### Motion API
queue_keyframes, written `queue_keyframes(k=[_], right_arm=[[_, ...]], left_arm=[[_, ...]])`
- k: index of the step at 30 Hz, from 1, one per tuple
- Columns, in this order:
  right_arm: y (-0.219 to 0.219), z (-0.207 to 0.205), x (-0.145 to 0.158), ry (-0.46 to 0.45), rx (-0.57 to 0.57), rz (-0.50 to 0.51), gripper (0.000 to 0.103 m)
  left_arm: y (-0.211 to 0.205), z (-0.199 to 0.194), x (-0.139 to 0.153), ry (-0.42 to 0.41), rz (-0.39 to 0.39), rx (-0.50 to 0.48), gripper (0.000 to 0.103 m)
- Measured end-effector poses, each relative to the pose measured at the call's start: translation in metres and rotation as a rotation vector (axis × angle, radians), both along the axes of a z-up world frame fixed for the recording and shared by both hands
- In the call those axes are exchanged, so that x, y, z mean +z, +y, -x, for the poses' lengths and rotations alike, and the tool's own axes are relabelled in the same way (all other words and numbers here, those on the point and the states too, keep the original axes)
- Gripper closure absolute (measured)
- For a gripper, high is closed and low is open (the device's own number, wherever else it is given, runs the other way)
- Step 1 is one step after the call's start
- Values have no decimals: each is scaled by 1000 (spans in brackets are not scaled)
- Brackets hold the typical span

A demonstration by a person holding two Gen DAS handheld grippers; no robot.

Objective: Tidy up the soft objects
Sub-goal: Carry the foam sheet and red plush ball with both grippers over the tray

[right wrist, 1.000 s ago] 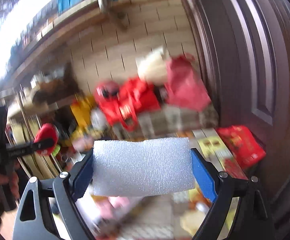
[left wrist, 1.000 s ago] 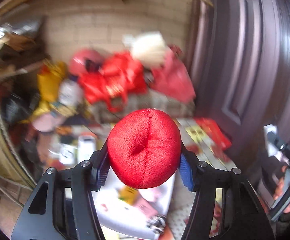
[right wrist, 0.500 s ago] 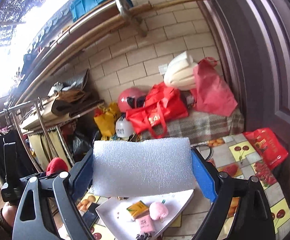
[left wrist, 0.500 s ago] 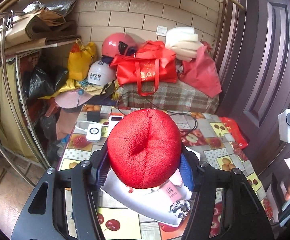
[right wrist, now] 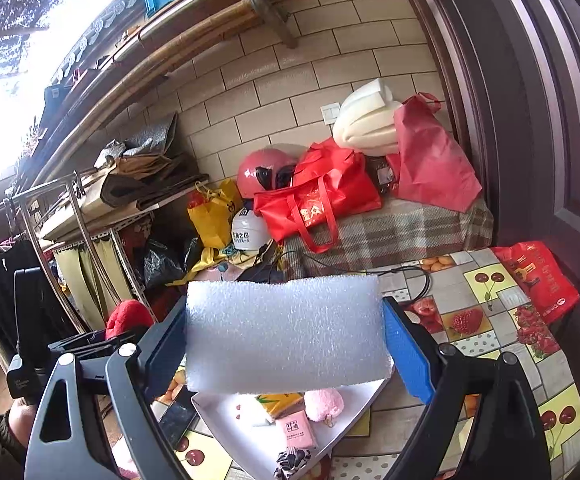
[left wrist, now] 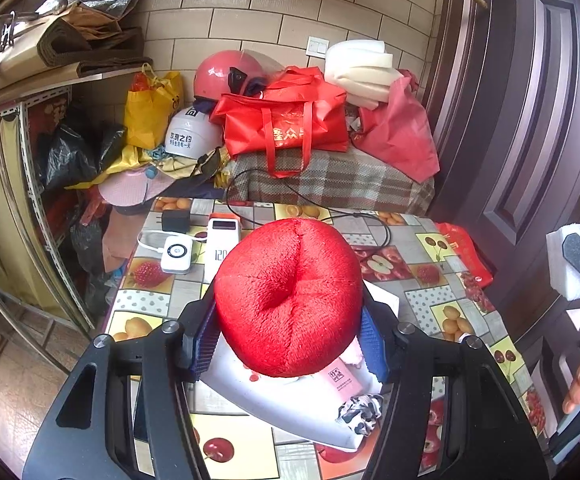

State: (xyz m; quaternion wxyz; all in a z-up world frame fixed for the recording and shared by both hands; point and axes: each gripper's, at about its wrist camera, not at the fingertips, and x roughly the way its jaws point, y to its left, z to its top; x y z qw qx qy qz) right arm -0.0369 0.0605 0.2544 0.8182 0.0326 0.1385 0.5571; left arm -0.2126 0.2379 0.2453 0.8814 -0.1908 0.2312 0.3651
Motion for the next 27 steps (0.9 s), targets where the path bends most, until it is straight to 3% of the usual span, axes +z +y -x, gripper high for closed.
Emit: queue_keyframes(k=[17,27], right_arm=[[38,-14,-25,49,41,95,12],[66,-35,-49,107,57,159,12]], left_arm=[[26,-12,-30,49,63,14,43],[45,-27,-64,100,129,19,42]])
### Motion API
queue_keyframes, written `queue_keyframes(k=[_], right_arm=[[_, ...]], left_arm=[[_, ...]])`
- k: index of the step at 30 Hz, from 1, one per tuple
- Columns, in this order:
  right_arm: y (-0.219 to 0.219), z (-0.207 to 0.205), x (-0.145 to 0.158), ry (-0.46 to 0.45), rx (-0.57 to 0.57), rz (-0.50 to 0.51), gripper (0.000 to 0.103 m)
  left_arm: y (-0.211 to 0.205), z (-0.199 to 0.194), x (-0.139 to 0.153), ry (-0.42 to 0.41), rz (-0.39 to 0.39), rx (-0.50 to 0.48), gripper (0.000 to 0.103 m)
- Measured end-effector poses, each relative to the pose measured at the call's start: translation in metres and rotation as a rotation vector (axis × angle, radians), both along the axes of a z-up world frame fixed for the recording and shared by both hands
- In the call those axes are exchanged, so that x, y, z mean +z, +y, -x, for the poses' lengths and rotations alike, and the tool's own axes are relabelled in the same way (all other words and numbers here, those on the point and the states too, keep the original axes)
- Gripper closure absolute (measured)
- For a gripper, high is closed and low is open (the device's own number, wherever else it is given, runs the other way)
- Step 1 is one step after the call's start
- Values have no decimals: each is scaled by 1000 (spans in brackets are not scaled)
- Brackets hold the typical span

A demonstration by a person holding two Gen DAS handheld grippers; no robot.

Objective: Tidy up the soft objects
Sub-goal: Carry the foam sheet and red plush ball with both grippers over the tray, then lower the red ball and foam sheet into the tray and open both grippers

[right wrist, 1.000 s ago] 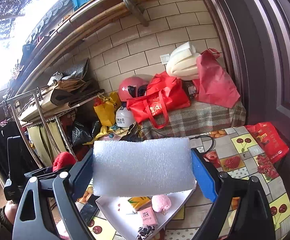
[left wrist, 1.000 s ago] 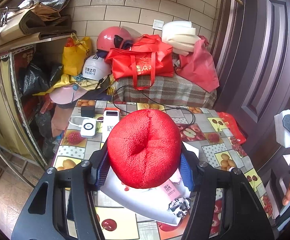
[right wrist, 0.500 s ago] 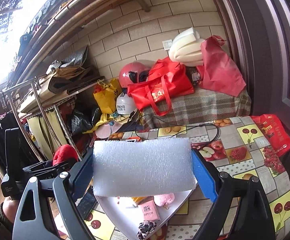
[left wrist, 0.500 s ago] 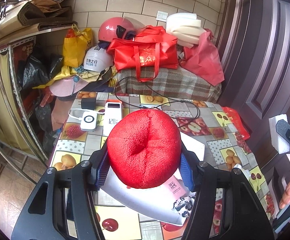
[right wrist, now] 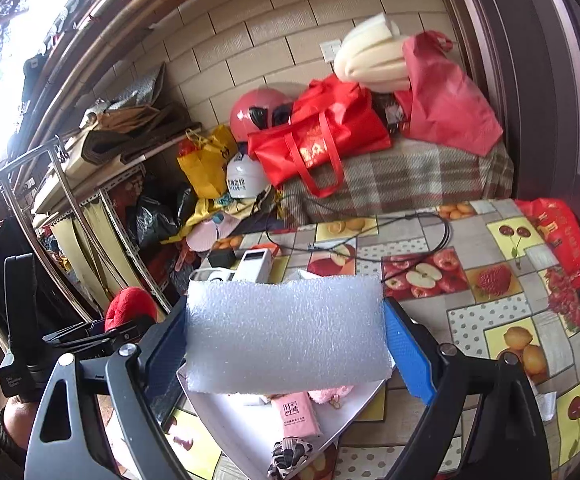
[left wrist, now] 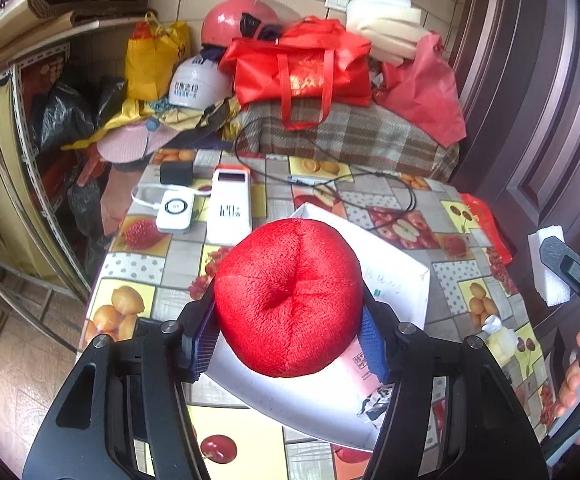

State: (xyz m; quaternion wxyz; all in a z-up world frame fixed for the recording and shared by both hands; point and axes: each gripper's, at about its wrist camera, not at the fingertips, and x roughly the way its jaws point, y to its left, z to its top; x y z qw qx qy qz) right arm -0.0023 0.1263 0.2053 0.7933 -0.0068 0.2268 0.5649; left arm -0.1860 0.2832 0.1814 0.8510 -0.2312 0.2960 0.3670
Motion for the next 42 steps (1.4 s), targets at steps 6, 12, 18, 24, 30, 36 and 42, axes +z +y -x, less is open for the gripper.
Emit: queue_keyframes(k=[6,12,18,24,30,36,42], right_arm=[[30,-12,-33,34,23,90,12],[69,-24,-75,83,43,194,12],[91,-35,-99,86,20,227,12],[99,-38,-109,67,-10,230,0],[100,-34,-111,47,-19,255,0],[88,-25,-105,41,-22,242,0],[70,-10,-90,23,-20,211,0]], left_arm=[[15,-15,-42,68,83,-6,42],[23,-37,-81,136,148,-36,42],[31,-51,-104,170,167,-49,38],[34,-54,-112,179,131,-40,0],[34,-52,-108,171,121,-27,0],[25,-45,-90,149,86,-20,0],[8,-38,-63,119,40,-32,0]])
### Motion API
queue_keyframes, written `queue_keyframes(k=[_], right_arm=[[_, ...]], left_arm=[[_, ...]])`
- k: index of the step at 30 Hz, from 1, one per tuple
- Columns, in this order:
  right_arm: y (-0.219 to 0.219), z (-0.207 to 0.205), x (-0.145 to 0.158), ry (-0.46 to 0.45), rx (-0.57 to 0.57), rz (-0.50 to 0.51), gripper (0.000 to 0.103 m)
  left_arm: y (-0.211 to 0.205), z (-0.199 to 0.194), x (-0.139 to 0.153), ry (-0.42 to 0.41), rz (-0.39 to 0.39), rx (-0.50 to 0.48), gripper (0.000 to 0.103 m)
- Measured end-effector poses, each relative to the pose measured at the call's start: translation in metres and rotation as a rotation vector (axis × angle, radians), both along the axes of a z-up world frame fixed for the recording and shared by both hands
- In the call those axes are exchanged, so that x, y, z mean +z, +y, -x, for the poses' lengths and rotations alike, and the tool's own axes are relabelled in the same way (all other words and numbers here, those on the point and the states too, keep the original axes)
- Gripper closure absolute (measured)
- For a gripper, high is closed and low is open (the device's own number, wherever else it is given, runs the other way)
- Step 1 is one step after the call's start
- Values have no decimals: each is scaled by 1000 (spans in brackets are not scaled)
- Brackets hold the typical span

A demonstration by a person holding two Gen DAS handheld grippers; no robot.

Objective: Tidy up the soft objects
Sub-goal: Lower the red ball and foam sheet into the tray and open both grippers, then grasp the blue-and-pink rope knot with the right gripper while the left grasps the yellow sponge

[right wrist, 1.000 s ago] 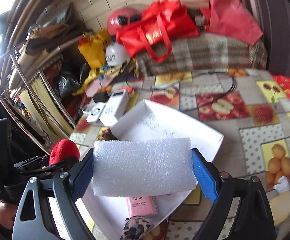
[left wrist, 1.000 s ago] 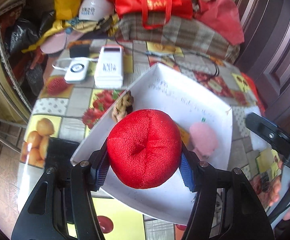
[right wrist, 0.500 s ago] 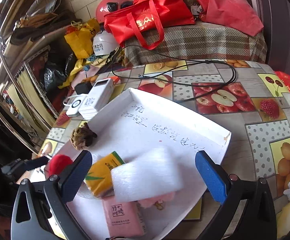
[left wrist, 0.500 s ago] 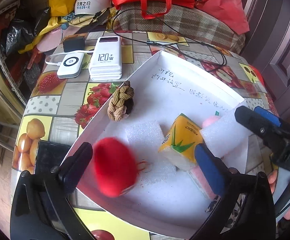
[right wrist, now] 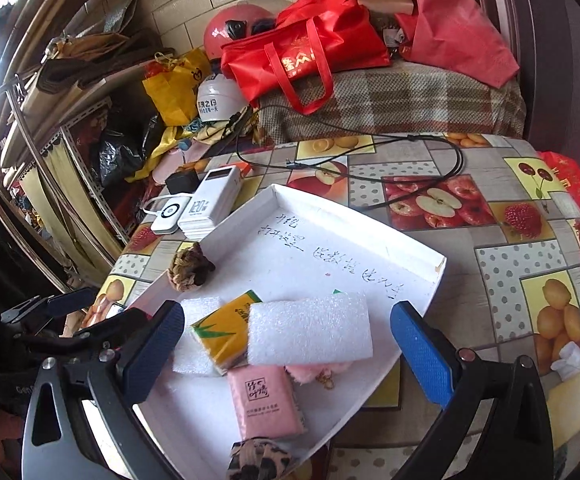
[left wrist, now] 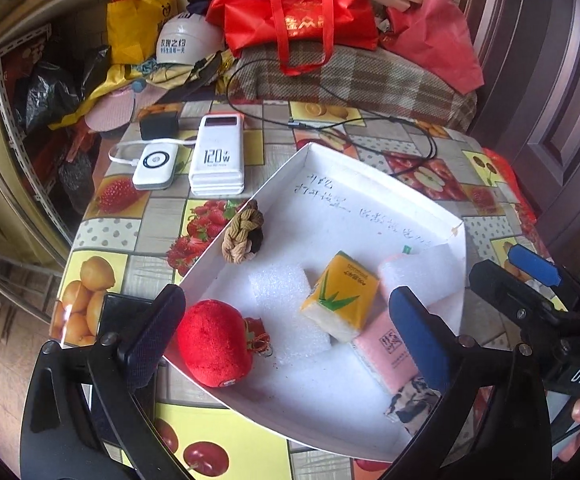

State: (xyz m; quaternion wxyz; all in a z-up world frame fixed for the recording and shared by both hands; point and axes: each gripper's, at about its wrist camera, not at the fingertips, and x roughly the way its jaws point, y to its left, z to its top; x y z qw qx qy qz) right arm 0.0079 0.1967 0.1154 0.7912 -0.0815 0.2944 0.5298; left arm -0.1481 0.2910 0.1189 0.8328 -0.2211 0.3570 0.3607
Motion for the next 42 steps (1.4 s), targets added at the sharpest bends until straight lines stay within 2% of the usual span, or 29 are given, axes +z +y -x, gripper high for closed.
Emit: queue_keyframes(k=[12,21,27,34,37,39,41,42], right_arm=[[-49,34,25,-67,-7,-56,0],[-94,37,18,-78,-94,-47,0],[-143,15,-5,-42,-224,-11,0],[-224,-49,-54,22,-465,58,0],[-243,-71,-76,86,-488,115,0],[-243,-77,-84,64,-476,158,0],[-238,-78,-90,34,-452,189,1],[-234,-81,-92,30,-436,199,6]], left_arm=[[-48,9,41,-38,-79,-74,0],[-80,-2,53,-62,-92,-163,0],[-100,-25,43,-40,-63,-241,0],[-127,-60,20,-1,-11,-351,0],[-134,-79,6,-1,80,-401,0],[-139,-94,-3,9,129,-419,0],[-147,-112,-10,27,141,-442,0],[-151,-118,-12,34,139,-453,0]])
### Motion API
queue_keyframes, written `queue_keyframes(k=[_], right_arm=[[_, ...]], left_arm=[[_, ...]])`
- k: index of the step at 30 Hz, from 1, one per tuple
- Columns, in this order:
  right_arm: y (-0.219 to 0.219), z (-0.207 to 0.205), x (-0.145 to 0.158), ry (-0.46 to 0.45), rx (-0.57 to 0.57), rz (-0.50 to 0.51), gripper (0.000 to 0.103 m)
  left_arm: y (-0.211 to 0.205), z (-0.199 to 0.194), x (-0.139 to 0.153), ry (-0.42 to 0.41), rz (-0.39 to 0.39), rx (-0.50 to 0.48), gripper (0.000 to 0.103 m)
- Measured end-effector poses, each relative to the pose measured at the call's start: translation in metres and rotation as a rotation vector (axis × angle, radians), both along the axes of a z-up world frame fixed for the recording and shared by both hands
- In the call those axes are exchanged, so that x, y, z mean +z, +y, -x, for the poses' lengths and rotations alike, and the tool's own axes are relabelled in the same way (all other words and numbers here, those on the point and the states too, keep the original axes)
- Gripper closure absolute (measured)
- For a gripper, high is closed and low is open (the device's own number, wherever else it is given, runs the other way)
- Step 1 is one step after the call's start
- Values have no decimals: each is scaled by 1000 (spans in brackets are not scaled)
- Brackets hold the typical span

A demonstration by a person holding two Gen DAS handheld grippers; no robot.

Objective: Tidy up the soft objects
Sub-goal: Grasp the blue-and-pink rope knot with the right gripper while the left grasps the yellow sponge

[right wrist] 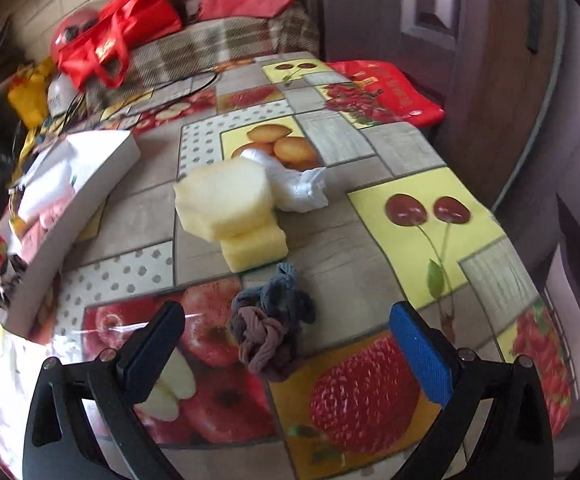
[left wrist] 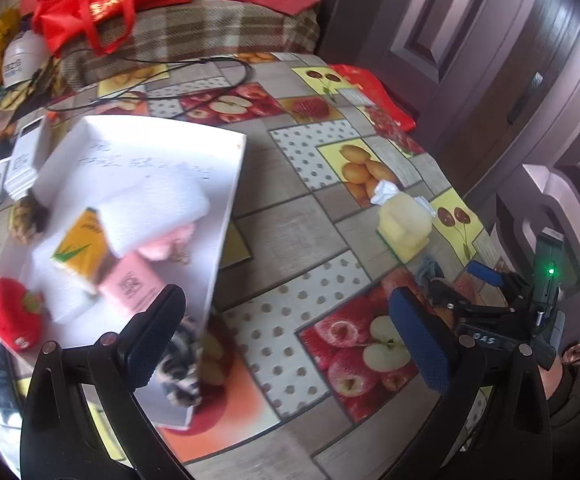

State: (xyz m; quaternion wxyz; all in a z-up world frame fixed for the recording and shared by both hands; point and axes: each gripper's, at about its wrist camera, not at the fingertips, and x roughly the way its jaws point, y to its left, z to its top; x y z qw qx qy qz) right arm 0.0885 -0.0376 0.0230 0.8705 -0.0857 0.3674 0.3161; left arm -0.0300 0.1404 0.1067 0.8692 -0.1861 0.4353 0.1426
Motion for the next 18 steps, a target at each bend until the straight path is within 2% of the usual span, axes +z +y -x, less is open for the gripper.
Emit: queue_keyframes(k=[2,3,4,6,8,9,10,14,18], right_arm=[[5,-3,-7,4,22,22,24],[7,-5,-10,7,35,30,39],[10,-7,-14,22,55,36,46],[12,-11,-19,48,90,30,49],[11,-9,-22,38,128,32,56],[10,-8,-22,35,151,31,66],[9,-8,-22,40,170,25,70],[-5,-10,-24,83,221,-10,74],[-27,-20,-26,121,192,-53,74]], left_arm=[[-8,-16,-4,7,-3,-22,0],[-12,-26,-7,10,-2,-32,0],[-15,-32,-9,12,0,-39,0],[-23,-52,-16,17,6,-66,0],[-31,-71,-23,27,6,-88,0],[-34,-80,-26,32,7,-97,0],[-40,-92,-32,41,7,-111,0],[-62,-127,-48,70,-6,-162,0],[-80,-157,-61,93,-64,-178,1]])
